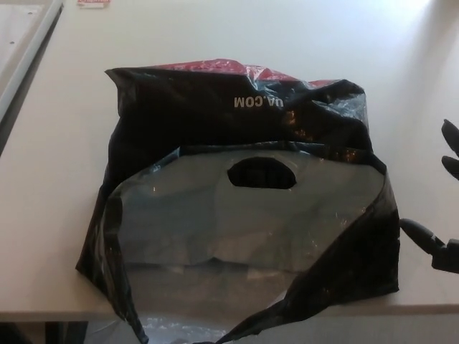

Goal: A plastic bag is kept infront of the robot in the middle of the desk and the robot uses both its hands to grab it from the top and lifts it up and then releases it.

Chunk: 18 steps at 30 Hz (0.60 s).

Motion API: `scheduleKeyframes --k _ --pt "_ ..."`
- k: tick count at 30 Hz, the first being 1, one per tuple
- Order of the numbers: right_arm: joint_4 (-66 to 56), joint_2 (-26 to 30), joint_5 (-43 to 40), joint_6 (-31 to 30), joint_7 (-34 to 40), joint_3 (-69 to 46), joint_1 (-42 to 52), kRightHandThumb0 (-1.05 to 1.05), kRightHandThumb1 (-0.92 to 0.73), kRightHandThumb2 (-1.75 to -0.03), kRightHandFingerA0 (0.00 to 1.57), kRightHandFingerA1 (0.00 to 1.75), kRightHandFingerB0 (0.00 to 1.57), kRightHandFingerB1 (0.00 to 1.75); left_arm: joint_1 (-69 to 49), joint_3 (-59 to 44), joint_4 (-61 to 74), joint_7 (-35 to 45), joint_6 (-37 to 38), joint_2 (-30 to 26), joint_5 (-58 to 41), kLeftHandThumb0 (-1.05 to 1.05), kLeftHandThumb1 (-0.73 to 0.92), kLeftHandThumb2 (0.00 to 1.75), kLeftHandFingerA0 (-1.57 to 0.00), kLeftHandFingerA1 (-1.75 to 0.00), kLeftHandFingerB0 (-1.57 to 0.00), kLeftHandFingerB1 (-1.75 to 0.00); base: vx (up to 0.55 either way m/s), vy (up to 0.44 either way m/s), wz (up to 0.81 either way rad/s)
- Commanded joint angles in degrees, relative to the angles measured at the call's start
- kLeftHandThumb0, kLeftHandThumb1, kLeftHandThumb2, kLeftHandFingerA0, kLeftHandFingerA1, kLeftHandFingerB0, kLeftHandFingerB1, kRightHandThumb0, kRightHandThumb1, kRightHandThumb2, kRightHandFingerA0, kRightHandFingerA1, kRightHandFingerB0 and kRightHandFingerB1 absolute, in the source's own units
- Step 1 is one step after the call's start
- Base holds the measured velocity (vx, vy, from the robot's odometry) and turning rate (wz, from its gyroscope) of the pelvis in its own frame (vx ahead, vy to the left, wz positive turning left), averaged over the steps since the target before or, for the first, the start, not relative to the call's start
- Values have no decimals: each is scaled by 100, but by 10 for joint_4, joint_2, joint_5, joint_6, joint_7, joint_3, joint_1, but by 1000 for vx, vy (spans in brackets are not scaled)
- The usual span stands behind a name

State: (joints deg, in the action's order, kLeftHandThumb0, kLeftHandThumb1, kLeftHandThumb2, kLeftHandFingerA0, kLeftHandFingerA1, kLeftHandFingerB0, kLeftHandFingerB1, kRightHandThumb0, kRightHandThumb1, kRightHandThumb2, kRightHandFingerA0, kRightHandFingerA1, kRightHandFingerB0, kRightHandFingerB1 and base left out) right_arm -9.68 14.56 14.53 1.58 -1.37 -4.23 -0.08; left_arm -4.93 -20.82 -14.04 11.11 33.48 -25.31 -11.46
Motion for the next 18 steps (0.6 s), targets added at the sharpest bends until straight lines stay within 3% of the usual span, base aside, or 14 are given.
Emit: scheduleKeyframes --k 1,2,3,4,5,6,15,18 --pt "13 -6 31 2 33 9 -9 -43 -58 -56 15 36 0 12 7 9 7 31 -55 -7 -19 -32 51 56 -57 -41 -30 -31 0 0 0" --pt "25 -5 41 28 43 16 -7 -42 -49 -69 14 45 0 11 6 13 16 22 -70 6 -18 -31 53 59 -57 -42 -29 -32 0 0 0" --pt "31 -6 44 36 49 18 -7 -40 -55 -56 18 39 0 14 2 14 26 25 -90 7 -26 -27 54 56 -56 -39 -28 -31 0 0 0" --pt "35 -6 45 40 52 19 -7 -40 -55 -56 18 39 0 14 -1 14 30 27 -100 7 -29 -27 54 56 -56 -39 -28 -31 0 0 0" --pt "42 -9 54 52 64 25 -4 -40 -49 -69 17 46 0 13 -5 17 37 23 -113 11 -27 -32 55 60 -56 -40 -28 -32 0 0 0" --pt "47 -6 69 62 75 31 -2 -38 -54 -56 22 42 0 17 -7 20 40 24 -119 14 -26 -26 55 57 -56 -39 -28 -30 0 0 0" --pt "68 6 114 97 112 54 23 -37 -53 -56 24 42 0 17 -21 38 43 59 -163 18 -35 -30 48 55 -56 -39 -34 -32 0 0 0" --pt "78 10 110 104 108 56 29 -37 -53 -56 23 41 0 18 -19 52 50 93 -217 -6 -41 -35 44 54 -55 -38 -31 -32 0 0 0"
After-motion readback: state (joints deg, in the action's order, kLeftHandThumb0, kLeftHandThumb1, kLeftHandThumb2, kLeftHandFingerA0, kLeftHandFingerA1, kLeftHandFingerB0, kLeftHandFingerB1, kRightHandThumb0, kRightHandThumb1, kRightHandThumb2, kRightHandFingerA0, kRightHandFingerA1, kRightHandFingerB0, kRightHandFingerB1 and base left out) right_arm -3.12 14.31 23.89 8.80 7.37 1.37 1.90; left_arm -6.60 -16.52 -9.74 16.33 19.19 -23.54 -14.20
